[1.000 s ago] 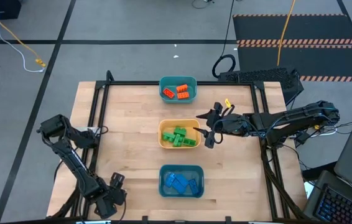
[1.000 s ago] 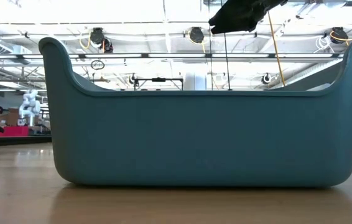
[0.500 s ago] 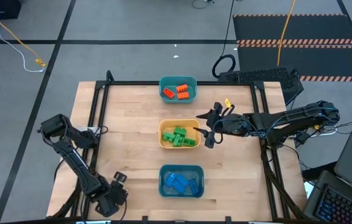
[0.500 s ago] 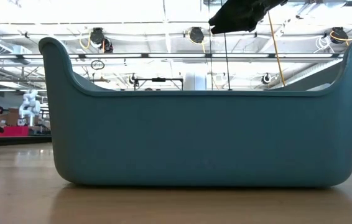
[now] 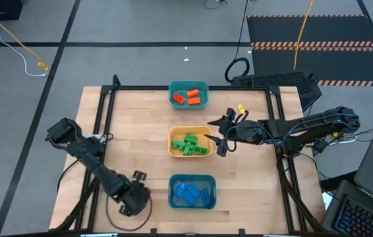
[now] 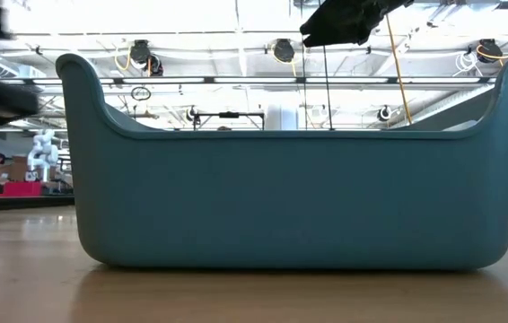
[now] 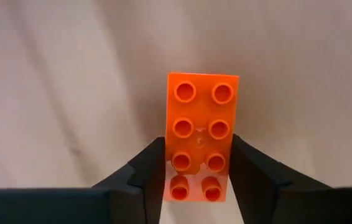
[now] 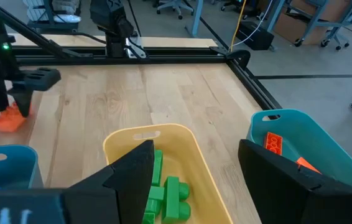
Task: Sort & place blocks by color
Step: Put the orange game piece into the green bin
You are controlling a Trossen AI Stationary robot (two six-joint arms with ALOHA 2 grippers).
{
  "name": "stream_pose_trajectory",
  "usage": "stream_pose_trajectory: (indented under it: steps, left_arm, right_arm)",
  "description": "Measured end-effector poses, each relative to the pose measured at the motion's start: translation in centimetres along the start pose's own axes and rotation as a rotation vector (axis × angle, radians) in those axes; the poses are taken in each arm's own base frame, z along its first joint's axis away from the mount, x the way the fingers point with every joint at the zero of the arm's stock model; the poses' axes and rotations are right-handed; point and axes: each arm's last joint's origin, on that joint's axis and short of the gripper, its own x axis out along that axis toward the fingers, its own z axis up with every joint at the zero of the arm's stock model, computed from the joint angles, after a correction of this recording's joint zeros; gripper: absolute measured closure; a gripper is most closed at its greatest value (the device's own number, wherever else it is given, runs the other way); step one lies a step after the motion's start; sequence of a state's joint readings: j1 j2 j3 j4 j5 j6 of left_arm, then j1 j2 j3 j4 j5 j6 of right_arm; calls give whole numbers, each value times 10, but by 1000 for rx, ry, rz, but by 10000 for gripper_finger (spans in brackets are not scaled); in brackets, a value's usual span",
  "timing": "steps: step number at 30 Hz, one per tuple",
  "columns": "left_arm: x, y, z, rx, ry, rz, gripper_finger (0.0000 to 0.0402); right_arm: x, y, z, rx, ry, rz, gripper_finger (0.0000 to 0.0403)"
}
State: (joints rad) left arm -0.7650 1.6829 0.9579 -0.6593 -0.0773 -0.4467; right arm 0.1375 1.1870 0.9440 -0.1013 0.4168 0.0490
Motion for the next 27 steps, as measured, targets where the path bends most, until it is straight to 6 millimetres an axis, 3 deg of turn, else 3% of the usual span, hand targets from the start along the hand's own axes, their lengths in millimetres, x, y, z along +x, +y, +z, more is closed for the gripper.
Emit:
stream_pose_trajectory:
  steps: [7, 17, 21, 27]
  left_arm:
    - [-19, 32, 25, -76, -23, 41, 265]
    - [-106, 86, 55, -117, -237, 258, 265]
    - [-134, 126, 57, -137, -268, 425, 255]
    - [-150, 204, 49, -210, -250, 547, 265]
  right_arm:
    - [0, 0, 0, 0, 1, -1, 174]
    - [0, 0, 0, -8, 0, -1, 174]
    - [0, 0, 0, -7, -3, 0, 174]
    - [0, 0, 1, -17, -8, 0, 174]
